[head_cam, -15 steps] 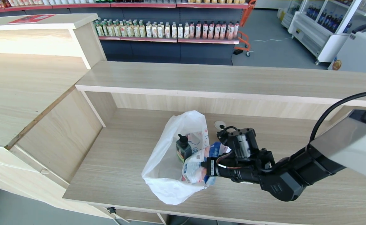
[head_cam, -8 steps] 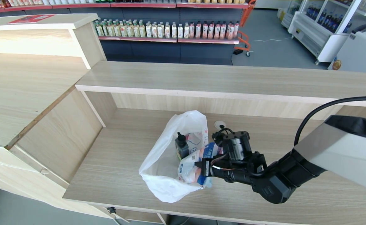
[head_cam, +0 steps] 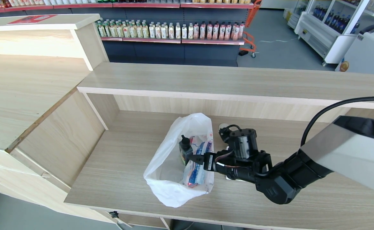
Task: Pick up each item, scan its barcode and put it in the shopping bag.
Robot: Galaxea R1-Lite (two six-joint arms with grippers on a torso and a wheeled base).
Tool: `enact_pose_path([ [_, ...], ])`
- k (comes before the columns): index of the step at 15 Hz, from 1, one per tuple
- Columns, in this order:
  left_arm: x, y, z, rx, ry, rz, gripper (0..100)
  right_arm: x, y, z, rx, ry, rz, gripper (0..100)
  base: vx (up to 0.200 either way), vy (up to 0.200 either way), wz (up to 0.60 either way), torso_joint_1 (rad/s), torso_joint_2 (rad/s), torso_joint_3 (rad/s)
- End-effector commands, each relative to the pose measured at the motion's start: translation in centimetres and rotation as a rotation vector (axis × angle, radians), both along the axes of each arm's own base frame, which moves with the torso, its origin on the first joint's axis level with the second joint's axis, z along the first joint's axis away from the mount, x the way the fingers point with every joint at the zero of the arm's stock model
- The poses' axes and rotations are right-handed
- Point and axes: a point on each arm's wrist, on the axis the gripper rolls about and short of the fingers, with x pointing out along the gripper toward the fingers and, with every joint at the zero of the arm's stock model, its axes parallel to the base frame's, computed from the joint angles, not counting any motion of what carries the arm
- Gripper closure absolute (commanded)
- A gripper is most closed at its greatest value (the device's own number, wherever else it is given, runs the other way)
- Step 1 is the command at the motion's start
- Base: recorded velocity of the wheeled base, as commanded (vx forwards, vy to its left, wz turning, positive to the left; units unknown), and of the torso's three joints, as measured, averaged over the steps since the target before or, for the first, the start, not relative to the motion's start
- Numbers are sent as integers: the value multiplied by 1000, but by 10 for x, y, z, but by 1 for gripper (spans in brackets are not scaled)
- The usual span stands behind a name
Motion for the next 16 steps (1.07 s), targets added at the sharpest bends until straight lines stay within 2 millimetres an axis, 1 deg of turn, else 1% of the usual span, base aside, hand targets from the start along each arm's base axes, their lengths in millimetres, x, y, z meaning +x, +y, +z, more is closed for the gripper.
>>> enact_pose_path([
  [1, 0, 0, 0, 0, 0, 1, 0, 2, -4, 15, 40, -20, -20, 0, 0, 0, 0, 0, 0, 0],
  [4, 0, 0, 0, 0, 0, 1, 0, 8, -14, 40, 123, -48, -52, 0, 0, 0, 0, 0, 0, 0],
  [5, 0, 0, 0, 0, 0, 1, 0, 8, -15, 44, 133, -55, -50, 0, 0, 0, 0, 0, 0, 0],
  [6, 0, 0, 0, 0, 0, 1, 0, 11, -21, 56, 155, -83, -60, 0, 0, 0, 0, 0, 0, 0],
  [7, 0, 0, 0, 0, 0, 1, 0, 13, -27, 63, 164, -98, -74, 0, 0, 0, 0, 0, 0, 0],
  [9, 0, 0, 0, 0, 0, 1, 0, 12, -39, 72, 170, -111, -96, 0, 0, 0, 0, 0, 0, 0],
  [10, 0, 0, 0, 0, 0, 1, 0, 9, -48, 76, 165, -109, -115, 0, 0, 0, 0, 0, 0, 0],
  [12, 0, 0, 0, 0, 0, 1, 0, -2, -70, 98, 160, -154, -149, 0, 0, 0, 0, 0, 0, 0],
  [14, 0, 0, 0, 0, 0, 1, 0, -25, -96, 126, 116, -263, -166, 0, 0, 0, 0, 0, 0, 0],
  [15, 0, 0, 0, 0, 0, 1, 0, -41, -110, 140, 103, -318, -180, 0, 0, 0, 0, 0, 0, 0],
  [16, 0, 0, 0, 0, 0, 1, 0, -64, -128, 152, 81, -369, -205, 0, 0, 0, 0, 0, 0, 0],
])
